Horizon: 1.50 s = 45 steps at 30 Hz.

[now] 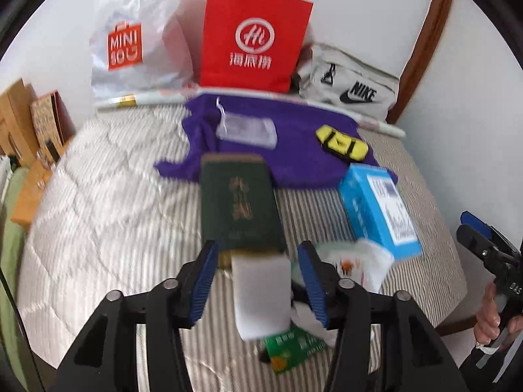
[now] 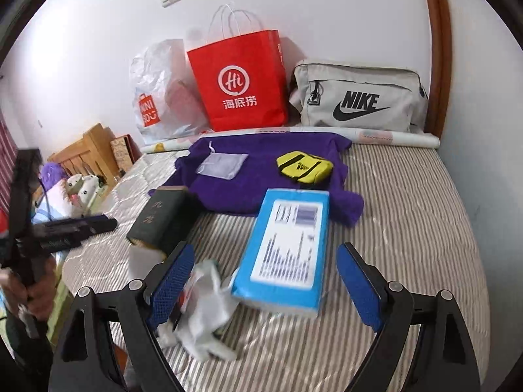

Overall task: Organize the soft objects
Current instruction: 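Grasp the white foam block with the left gripper while the right reaches the white tissue, then grasp the crumpled white tissue with the right gripper and lift it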

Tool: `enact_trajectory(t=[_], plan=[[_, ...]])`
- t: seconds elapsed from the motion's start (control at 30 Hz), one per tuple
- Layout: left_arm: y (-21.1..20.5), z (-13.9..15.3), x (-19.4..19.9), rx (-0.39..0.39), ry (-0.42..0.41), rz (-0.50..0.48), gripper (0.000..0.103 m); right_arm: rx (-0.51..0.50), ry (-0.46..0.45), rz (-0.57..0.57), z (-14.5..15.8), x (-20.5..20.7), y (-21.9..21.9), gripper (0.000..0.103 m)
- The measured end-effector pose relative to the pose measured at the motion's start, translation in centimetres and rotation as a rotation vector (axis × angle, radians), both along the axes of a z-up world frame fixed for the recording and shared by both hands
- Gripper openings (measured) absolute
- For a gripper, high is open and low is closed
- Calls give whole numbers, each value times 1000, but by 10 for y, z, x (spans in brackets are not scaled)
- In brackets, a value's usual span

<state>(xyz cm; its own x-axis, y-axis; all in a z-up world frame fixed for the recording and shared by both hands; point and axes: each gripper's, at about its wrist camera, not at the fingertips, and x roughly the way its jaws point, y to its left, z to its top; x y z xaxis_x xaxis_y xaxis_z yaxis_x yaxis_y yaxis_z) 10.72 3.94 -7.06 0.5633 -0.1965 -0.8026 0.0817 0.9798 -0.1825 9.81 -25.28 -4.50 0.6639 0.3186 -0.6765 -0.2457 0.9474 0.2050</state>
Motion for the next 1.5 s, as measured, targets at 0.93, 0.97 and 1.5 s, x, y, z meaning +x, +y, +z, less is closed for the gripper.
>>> enact_trajectory(t=[0.93, 0.97, 1.5], plan=[[7, -39, -8, 58, 38, 82, 47, -31, 32, 148, -45, -49, 42, 88], [10, -38, -9, 68, 36, 89, 47, -27, 32, 168, -46, -51, 46, 88], [45, -58, -25, 100, 70, 65, 47, -85, 88, 398, -89, -75, 108, 30]])
